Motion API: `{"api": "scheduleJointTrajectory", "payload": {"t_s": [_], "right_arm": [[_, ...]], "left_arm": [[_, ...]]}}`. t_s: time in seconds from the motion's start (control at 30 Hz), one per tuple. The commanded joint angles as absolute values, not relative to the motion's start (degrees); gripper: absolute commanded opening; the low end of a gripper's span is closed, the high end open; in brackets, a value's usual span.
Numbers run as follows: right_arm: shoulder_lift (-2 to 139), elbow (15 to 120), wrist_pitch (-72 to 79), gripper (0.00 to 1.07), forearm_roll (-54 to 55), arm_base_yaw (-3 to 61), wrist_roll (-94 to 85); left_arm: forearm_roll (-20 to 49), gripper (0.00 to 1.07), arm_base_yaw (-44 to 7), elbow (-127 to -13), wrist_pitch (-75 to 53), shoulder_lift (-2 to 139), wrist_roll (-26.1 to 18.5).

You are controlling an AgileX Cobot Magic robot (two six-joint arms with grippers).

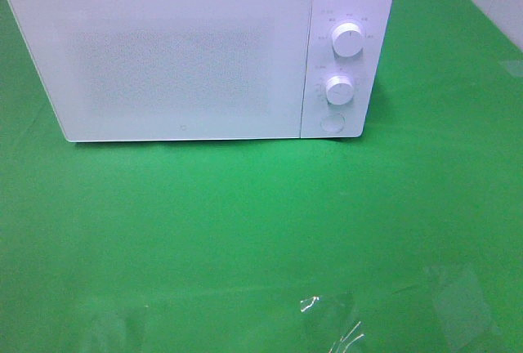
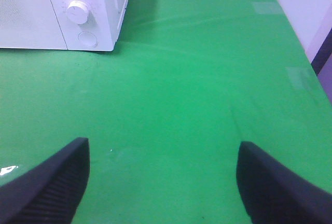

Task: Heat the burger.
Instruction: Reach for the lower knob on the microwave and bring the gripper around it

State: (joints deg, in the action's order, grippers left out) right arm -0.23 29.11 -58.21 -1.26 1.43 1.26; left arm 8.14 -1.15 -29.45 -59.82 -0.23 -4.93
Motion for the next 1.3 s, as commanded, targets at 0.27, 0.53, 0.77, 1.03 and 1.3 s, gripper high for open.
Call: {"api": "scheduleJointTrajectory", "payload": {"t_s": [0.27, 0.53, 0.77, 1.03, 1.3], "right_arm": [[-1.7, 29.1, -57.4, 0.74, -1.1, 1.1, 0.3], [-1.7, 29.1, -57.4, 0.74, -1.1, 1.1, 0.3], [-1.7, 29.1, -57.4, 0.74, -1.1, 1.1, 0.3], [-1.7, 29.1, -57.4, 0.73, -1.1, 1.1, 0.4], [-1.7, 29.1, -57.4, 0.73, -1.1, 1.3, 0.4]], "left_arm": [[8.6, 1.01, -0.9, -29.2, -59.3, -1.5, -4.7], [8.6, 1.01, -0.9, -29.2, -59.3, -1.4, -4.7], [8.6, 1.01, -0.9, -29.2, -59.3, -1.4, -4.7], [8.6, 1.01, -0.9, -29.2, -59.3, -1.4, -4.7], [8.6, 1.01, -0.9, -29.2, -59.3, -1.4, -4.7]]}}
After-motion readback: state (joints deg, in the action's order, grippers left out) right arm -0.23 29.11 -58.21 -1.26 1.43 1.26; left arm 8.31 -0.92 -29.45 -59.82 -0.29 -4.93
